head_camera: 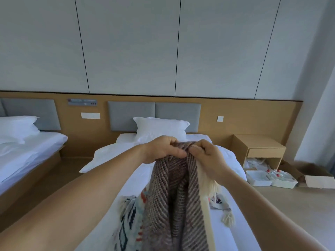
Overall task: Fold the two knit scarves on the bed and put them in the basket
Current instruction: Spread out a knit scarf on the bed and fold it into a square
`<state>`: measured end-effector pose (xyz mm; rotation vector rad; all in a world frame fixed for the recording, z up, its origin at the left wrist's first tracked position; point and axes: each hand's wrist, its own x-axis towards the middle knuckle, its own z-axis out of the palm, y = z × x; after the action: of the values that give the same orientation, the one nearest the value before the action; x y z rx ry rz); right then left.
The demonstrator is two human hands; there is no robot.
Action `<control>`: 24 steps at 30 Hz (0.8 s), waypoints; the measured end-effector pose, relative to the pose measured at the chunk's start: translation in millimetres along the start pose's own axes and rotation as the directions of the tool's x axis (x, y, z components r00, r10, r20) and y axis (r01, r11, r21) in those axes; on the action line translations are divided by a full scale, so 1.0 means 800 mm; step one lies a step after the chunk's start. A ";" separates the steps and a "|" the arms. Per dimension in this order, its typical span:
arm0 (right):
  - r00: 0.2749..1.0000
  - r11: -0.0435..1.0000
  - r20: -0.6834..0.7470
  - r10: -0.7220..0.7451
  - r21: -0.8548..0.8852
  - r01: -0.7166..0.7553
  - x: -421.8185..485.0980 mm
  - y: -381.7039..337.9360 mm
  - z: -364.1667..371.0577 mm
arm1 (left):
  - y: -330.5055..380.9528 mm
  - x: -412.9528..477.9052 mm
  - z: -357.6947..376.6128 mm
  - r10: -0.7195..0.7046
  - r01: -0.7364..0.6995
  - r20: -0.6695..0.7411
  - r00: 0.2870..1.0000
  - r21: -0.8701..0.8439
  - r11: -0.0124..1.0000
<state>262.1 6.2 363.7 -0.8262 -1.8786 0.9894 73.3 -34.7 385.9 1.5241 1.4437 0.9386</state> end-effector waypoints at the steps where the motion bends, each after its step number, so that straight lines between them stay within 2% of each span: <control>1: 0.999 1.000 -0.050 -0.001 0.003 0.001 0.005 -0.002 -0.004 | -0.013 -0.003 -0.003 -0.038 0.037 0.003 0.999 0.038 0.999; 3: 0.988 1.000 -0.152 -0.012 -0.010 0.010 0.014 -0.006 -0.010 | -0.040 -0.010 -0.006 -0.093 0.093 -0.003 0.996 0.050 0.994; 7: 0.959 0.998 -0.280 -0.038 -0.057 0.023 0.027 -0.007 -0.021 | -0.071 -0.024 -0.016 -0.128 0.126 -0.018 0.992 -0.101 0.987; 12: 0.898 0.999 -0.438 0.044 -0.002 -0.049 0.040 0.009 -0.043 | -0.090 -0.042 -0.035 -0.185 0.198 0.099 0.978 -0.154 0.968; 16: 0.849 0.990 -0.515 0.119 0.000 -0.139 0.048 0.021 -0.077 | -0.102 -0.054 -0.053 -0.194 0.199 0.046 0.980 -0.187 0.962; 19: 0.848 0.969 -0.509 0.150 -0.095 -0.229 0.046 0.036 -0.089 | -0.088 -0.051 -0.059 -0.138 0.116 -0.064 0.988 -0.265 0.957; 21: 0.882 0.936 -0.440 0.170 -0.206 -0.284 0.040 0.042 -0.085 | -0.067 -0.041 -0.055 -0.080 0.030 -0.137 0.987 -0.337 0.941; 24: 0.953 0.938 -0.283 0.111 -0.287 -0.195 0.024 0.026 -0.069 | -0.031 -0.023 -0.034 -0.017 -0.029 -0.151 0.988 -0.299 0.954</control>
<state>306.3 49.3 371.2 -1.2464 -1.7800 0.6393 37.4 -50.8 373.6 1.2543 1.3284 1.2403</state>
